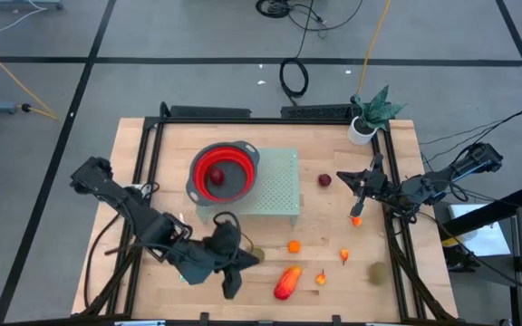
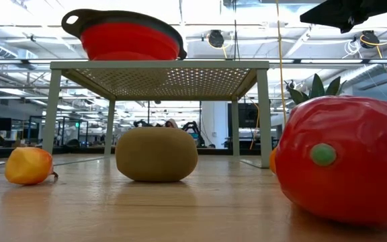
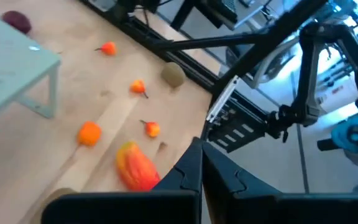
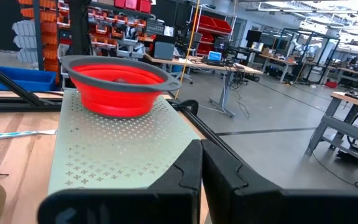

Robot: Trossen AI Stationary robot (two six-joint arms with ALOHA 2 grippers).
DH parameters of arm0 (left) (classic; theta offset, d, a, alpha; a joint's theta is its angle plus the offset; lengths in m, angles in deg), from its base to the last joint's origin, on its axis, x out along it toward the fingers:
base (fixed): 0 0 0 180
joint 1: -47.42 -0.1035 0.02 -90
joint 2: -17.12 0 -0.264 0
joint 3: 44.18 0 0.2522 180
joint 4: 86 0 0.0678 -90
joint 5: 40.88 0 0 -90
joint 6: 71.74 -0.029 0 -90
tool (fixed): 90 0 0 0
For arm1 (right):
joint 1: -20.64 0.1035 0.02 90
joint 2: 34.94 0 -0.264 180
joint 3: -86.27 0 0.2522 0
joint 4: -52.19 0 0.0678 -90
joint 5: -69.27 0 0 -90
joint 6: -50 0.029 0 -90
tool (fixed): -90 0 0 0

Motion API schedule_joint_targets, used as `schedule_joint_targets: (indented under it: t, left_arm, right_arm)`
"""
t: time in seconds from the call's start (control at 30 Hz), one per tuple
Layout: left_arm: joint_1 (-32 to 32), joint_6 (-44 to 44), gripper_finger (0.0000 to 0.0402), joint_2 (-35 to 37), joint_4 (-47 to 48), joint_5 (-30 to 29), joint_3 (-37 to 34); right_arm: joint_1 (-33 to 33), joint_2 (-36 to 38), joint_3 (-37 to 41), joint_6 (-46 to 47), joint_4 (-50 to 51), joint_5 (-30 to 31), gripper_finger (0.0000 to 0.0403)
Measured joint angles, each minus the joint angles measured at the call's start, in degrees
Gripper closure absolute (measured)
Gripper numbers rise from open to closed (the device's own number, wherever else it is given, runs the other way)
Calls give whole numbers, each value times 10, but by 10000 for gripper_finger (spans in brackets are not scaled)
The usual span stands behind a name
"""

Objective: Pick & Place Fruit
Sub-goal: Put the left peach into the strainer bowl on the shelf

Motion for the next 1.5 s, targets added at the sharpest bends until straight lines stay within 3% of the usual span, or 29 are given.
schedule_joint_targets:
  t: [0.33,0.67,0.87,1.23,1.5]
  left_arm:
    - [15,-5,397,-57,-43,0,0]
    - [15,60,400,-118,-47,36,0]
    - [15,180,400,-144,-16,90,0]
    - [19,463,400,-145,173,200,0]
    - [19,598,398,-145,266,211,0]
  right_arm:
    - [0,0,0,0,15,0,403]
    - [0,0,0,6,34,0,403]
    - [0,0,0,3,34,0,403]
    - [0,0,0,2,34,0,403]
    - [0,0,0,2,34,0,403]
